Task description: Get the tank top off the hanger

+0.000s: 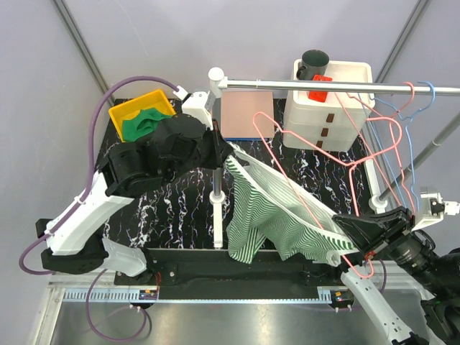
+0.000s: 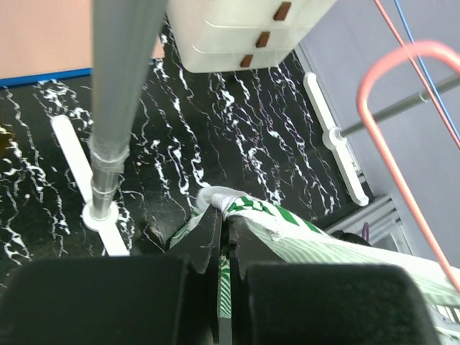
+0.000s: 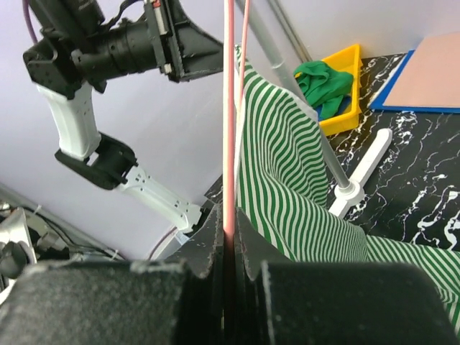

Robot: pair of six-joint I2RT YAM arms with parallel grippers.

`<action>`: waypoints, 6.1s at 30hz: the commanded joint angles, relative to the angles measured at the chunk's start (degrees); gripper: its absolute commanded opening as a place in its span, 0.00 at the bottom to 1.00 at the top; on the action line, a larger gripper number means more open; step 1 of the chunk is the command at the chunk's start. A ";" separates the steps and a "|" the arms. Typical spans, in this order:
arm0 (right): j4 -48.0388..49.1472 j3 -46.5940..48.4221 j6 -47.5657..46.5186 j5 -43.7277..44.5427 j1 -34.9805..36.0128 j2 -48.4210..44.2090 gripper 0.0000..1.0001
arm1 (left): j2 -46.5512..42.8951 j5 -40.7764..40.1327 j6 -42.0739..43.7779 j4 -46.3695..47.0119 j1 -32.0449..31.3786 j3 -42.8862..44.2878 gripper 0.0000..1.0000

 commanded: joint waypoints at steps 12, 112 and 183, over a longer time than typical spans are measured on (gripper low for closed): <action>-0.09 8.80 -5.00 18.43 0.30 12.93 0.00 | 1.88 5.07 -3.66 7.13 -4.07 -3.60 0.00; -3.08 10.13 -9.23 20.03 0.30 12.15 1.00 | -24.49 -7.98 -3.91 12.41 23.07 -40.06 0.00; -6.33 9.07 -9.31 17.13 0.30 17.86 1.00 | -25.37 16.59 -24.85 23.13 62.02 -65.06 0.00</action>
